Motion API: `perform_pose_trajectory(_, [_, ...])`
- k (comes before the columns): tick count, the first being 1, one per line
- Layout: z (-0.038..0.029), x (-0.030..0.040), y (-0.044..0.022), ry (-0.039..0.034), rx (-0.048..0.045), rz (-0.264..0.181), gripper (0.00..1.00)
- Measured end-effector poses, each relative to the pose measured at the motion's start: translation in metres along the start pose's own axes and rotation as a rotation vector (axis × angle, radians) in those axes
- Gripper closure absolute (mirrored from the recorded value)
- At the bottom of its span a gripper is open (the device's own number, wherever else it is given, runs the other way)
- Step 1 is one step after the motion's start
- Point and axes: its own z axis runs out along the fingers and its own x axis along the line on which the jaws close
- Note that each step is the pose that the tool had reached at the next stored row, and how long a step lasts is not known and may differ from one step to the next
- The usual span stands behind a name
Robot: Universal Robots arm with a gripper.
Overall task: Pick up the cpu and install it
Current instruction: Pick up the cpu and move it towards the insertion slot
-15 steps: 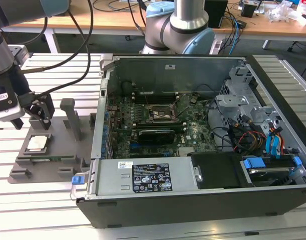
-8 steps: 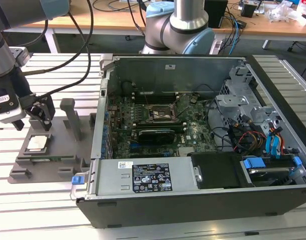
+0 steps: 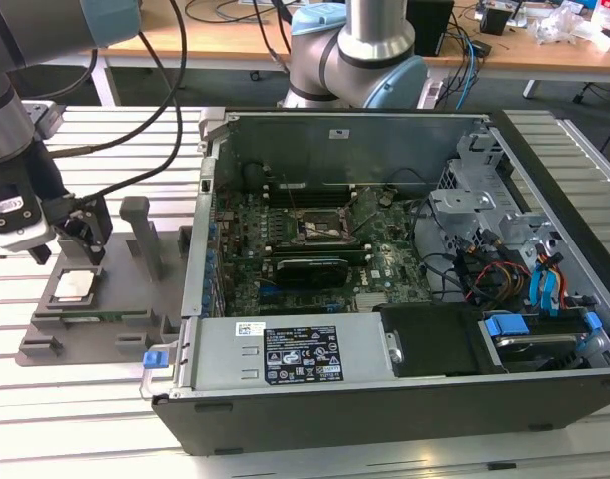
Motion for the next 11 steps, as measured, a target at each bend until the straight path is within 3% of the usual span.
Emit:
perform_pose_trajectory(2, [0.0011, 0.0003, 0.0001, -0.0003, 0.0064, 0.0, 0.27])
perform_pose_trajectory(4, [0.002, 0.0008, -0.0001, -0.002, 0.0237, -0.011, 0.27])
perform_pose_trajectory(8, [0.0057, 0.0025, -0.0001, -0.0034, 0.0259, -0.069, 0.27])
perform_pose_trajectory(11, [0.0112, 0.008, -0.0005, -0.0036, 0.0255, -0.079, 0.27])
